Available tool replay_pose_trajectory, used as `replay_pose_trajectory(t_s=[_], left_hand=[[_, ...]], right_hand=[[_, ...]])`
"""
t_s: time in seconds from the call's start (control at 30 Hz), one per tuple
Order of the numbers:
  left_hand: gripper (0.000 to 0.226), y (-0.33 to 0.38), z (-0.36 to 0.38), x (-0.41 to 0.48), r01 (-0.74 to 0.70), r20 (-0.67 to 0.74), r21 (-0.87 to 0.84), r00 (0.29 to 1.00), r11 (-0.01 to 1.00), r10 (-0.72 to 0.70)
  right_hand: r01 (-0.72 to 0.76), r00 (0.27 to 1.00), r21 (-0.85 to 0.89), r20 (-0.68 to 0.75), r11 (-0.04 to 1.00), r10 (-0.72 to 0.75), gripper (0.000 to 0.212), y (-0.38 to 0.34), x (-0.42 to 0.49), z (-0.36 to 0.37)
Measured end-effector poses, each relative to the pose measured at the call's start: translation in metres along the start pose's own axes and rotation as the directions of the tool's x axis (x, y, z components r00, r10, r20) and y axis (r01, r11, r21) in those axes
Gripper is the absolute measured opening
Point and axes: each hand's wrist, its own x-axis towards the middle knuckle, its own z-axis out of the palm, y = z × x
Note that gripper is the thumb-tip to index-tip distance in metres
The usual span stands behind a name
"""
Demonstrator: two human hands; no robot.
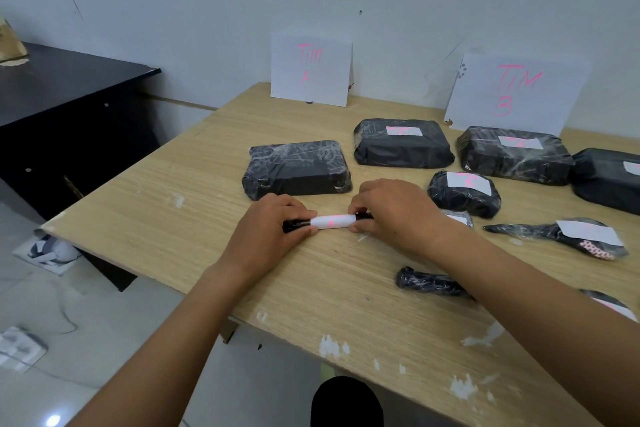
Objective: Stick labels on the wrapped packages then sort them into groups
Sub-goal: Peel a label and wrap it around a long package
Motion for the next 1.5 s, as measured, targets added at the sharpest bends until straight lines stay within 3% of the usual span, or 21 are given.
replay_pose_trajectory(t_s=[0.3,0.6,0.73,0.83,0.93,1.07,1.23,1.37,1.5], left_hand=[[0.031,0.015,0.009,0.002,-0.095,-0.007,-0.05,0.996,0.994,0.094],[0.026,0.018,0.015,-0.001,-0.172,-0.108,0.099,0.977,0.98,0.183],[0.028,0.024,0.012,-0.003,-0.126,-0.065,-0.017,0.99,0.992,0.124],[0.028,0.024,0.009,-0.003,-0.11,-0.037,-0.018,0.993,0.994,0.109],[0.031,0.017,0.003,-0.002,-0.046,-0.016,0.003,0.999,0.999,0.046],[0.032,0.008,-0.006,-0.002,0.029,0.02,0.032,0.999,0.999,-0.03],[0.033,0.013,-0.01,-0.001,0.046,0.041,0.237,0.997,0.97,-0.058],[0.045,0.026,-0.01,-0.001,0.056,0.04,0.173,0.997,0.983,-0.063],[0.043,0.041,-0.01,0.001,0.028,0.033,0.115,0.999,0.993,-0.032]], right_hand=[[0.044,0.997,0.022,-0.067,0.999,-0.043,0.031,-0.007,-0.004,0.002],[0.065,0.99,-0.045,-0.122,0.997,-0.07,0.029,-0.017,-0.002,0.016],[0.062,0.982,-0.125,-0.167,0.99,-0.082,0.013,-0.021,-0.006,0.023],[0.031,0.985,-0.216,-0.157,0.976,-0.066,0.019,-0.021,-0.004,0.024],[0.026,0.991,-0.241,-0.121,0.97,-0.057,0.008,-0.022,-0.004,0.021],[-0.003,0.993,-0.268,-0.117,0.964,-0.03,0.022,-0.019,0.0,0.018],[-0.032,0.999,-0.298,-0.044,0.954,0.02,0.025,-0.02,0.001,0.013],[-0.061,0.997,-0.29,-0.056,0.955,0.046,0.017,-0.022,0.0,0.008],[-0.069,0.992,-0.234,-0.119,0.97,0.042,0.022,-0.022,-0.007,-0.003]])
